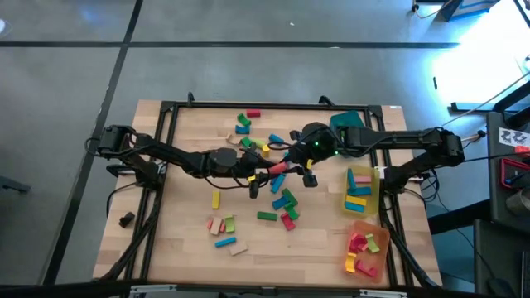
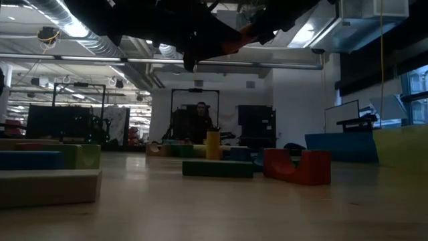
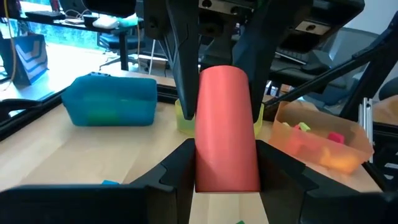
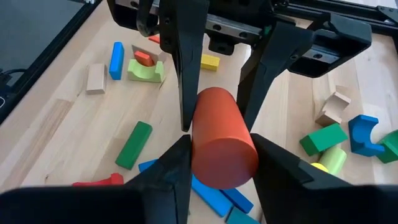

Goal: Sort blocks by size
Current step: Put the orange cylindrical block into the blue bin

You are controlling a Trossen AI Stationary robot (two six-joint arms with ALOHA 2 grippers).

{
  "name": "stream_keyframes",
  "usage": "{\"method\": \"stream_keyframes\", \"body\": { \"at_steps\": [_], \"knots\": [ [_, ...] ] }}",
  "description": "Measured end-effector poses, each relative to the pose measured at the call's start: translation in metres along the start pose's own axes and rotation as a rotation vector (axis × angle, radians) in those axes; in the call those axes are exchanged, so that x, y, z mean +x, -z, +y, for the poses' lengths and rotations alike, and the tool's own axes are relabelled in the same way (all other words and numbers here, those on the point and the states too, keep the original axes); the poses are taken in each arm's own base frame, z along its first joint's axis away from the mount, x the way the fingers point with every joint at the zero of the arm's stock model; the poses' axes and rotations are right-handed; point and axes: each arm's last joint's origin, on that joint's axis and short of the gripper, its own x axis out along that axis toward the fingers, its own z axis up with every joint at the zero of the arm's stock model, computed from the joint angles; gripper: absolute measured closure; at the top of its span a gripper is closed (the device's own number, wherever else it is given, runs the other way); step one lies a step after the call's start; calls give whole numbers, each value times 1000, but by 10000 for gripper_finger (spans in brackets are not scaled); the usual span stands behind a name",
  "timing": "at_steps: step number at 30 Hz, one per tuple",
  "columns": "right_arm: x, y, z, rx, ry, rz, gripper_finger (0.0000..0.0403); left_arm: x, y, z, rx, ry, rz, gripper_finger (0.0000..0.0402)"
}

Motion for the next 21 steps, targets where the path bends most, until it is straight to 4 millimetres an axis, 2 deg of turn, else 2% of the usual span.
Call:
{"method": "stream_keyframes", "body": {
  "at_steps": [5,13,17,21],
  "knots": [
    [0,0,0,1,2,1,261,0,1,0,-4,-2,9,261],
    [0,2,-3,-5,110,43,266,0,7,6,-34,-34,78,200],
    [-1,10,-7,-28,262,159,264,0,11,12,-31,-58,128,185],
    [-7,24,-14,-53,461,361,265,0,16,17,-28,-79,181,183]
  ]
}}
